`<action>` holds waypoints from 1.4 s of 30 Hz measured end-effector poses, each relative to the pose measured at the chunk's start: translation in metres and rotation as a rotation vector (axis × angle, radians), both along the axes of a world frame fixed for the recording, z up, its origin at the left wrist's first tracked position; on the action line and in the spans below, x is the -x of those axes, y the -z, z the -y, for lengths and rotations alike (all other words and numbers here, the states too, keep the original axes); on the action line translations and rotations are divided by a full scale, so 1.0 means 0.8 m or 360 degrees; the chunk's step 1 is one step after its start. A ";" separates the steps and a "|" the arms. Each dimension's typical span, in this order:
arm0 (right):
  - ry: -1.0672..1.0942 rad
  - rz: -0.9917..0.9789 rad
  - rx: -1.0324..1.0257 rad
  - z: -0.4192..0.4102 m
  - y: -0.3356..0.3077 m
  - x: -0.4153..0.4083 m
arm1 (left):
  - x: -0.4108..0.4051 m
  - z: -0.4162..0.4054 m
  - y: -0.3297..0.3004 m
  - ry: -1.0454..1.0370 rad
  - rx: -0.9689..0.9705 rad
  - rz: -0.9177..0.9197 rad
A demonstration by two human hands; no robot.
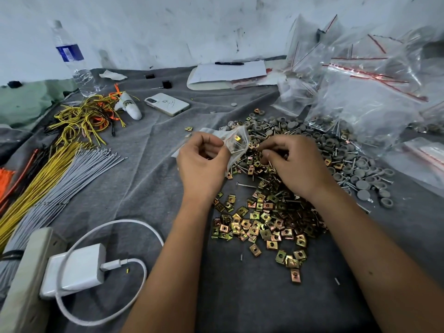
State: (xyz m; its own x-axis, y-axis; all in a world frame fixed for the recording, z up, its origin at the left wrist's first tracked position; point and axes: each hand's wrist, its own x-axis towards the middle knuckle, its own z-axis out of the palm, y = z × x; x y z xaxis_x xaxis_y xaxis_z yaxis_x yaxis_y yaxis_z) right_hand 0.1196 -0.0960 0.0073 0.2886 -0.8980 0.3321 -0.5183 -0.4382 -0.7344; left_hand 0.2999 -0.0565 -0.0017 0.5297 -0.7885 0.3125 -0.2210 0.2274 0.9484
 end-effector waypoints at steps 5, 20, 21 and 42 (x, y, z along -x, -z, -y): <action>0.0072 0.0107 0.0104 0.002 0.000 0.002 | 0.002 0.000 0.002 0.0070 -0.0020 0.0079; 0.0161 0.0239 0.0519 -0.002 0.004 -0.015 | 0.007 -0.001 -0.002 0.0200 0.0044 0.0011; 0.0195 0.0280 0.0506 -0.001 0.003 -0.011 | 0.005 -0.001 -0.001 0.0169 0.0044 -0.0024; 0.0005 0.0144 0.0533 -0.010 -0.001 -0.011 | -0.002 0.003 0.004 0.0039 0.0054 -0.0044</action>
State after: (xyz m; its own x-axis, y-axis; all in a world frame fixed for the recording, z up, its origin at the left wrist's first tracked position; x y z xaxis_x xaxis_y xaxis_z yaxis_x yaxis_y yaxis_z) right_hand 0.1285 -0.0880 0.0085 0.2418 -0.7358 0.6325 -0.4596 -0.6610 -0.5932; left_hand 0.3012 -0.0586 -0.0046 0.5194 -0.7905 0.3244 -0.1887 0.2642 0.9458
